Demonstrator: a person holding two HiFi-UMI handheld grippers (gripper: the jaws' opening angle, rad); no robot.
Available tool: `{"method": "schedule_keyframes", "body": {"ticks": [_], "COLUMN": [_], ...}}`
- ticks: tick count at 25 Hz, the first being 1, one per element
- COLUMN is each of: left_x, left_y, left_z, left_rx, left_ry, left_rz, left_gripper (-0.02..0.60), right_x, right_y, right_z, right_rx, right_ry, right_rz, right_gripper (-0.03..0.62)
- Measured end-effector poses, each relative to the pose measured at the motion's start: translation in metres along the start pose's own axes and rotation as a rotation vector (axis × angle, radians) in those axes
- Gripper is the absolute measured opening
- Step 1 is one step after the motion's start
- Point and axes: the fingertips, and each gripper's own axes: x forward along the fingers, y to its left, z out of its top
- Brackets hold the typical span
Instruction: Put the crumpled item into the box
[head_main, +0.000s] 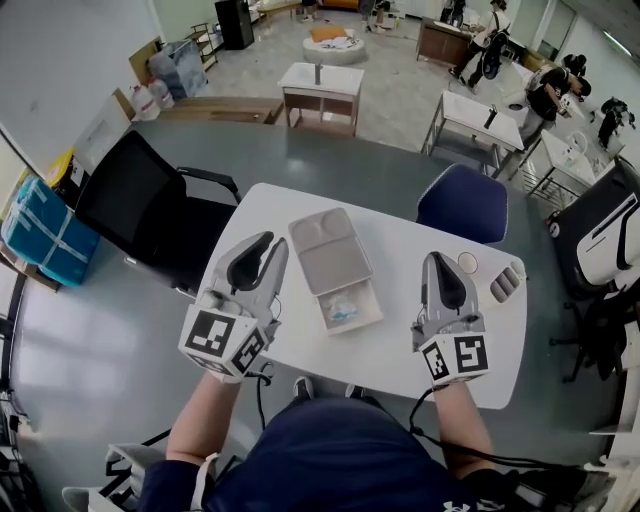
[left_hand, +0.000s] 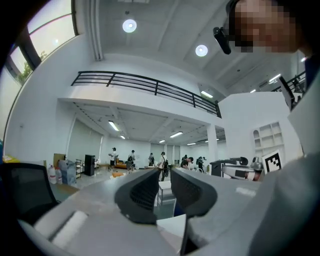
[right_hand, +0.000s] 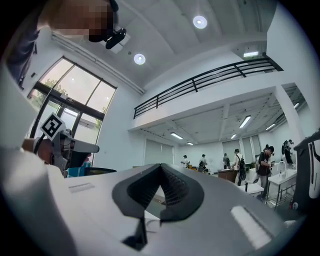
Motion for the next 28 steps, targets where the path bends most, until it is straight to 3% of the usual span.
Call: {"method": "schedule_keyframes", "body": {"ticks": [9, 28], "left_x": [-0.014, -0.010], "left_y": [-0.002, 0.011], "left_z": [0.054, 0.030], "left_rx": [0.148, 0.148], "left_ry": [-0.187, -0.137], "left_rz": [0.096, 0.119], "left_gripper": [0.064, 0.043], "right_x": [0.007, 0.009], "right_y": [0.017, 0.018], "right_z": [0.037, 0.030], "right_rx": [-0.025, -0.041], "right_ry": [-0.099, -0.101], "right_rz": [0.054, 0.040], "right_gripper": [0.003, 0.002]}}
